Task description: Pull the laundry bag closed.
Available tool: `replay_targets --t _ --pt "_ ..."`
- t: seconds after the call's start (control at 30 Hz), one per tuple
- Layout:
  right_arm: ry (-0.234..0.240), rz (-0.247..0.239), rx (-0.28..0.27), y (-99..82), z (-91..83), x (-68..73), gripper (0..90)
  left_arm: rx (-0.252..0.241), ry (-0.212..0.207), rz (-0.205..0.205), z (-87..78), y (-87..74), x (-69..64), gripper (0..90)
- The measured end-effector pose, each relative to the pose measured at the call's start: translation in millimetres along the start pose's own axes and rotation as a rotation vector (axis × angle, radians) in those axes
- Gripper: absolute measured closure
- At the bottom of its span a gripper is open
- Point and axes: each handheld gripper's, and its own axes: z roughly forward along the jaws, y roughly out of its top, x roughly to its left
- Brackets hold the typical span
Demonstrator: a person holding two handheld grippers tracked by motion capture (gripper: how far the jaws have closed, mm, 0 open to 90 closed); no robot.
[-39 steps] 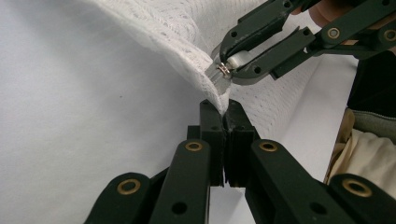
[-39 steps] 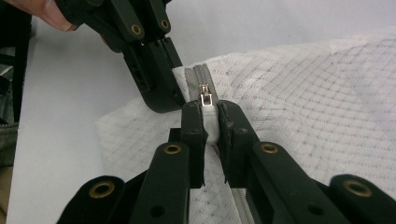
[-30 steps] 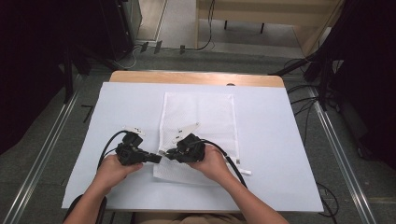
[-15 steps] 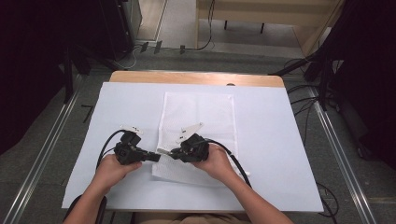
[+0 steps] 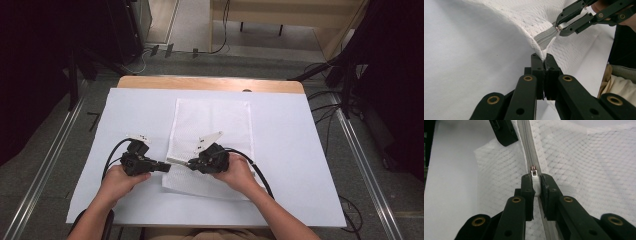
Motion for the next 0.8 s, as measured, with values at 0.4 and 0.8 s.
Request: replay_targets --t 0.4,0.8 --pt "0.005 -0.005 -0.010 -4.2 -6.7 -2.5 82.5 -0.013 -0.013 0.000 -2.2 0.2 0.7 89.5" --pt "0.006 -0.012 -0.012 -6.4 -10.1 -4.2 82.4 -0.014 -0.027 -0.008 -3.4 0.1 2.5 89.5"
